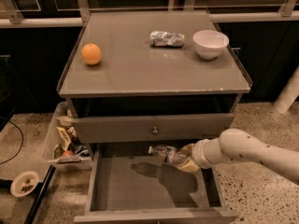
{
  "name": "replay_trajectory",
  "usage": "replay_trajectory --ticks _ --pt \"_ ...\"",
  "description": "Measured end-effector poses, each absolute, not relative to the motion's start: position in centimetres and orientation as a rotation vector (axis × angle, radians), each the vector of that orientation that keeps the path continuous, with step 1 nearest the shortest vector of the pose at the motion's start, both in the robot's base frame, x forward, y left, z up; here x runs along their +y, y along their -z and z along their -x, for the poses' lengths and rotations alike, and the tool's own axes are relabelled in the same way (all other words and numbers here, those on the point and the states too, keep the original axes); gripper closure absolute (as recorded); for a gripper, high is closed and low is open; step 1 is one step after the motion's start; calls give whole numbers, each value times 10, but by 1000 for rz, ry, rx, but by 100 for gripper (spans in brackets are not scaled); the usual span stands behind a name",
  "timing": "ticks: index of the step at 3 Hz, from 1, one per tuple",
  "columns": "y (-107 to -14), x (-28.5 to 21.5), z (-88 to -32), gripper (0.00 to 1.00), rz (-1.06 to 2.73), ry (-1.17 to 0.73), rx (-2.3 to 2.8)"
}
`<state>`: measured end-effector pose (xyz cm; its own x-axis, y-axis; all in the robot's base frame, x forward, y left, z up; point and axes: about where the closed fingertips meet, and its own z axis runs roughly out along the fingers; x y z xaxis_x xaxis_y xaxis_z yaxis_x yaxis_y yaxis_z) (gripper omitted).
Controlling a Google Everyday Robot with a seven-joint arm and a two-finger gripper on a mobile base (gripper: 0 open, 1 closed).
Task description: Place water bottle into middle drawer
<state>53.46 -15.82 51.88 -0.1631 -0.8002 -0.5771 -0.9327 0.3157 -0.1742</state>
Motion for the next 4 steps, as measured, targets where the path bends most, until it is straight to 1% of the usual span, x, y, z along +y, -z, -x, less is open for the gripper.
replay_trajectory --ticks 2,4 --pt "-503 -152 -536 100 1537 -301 2009" --pt "-434 -129 -551 100 1486 -413 1935"
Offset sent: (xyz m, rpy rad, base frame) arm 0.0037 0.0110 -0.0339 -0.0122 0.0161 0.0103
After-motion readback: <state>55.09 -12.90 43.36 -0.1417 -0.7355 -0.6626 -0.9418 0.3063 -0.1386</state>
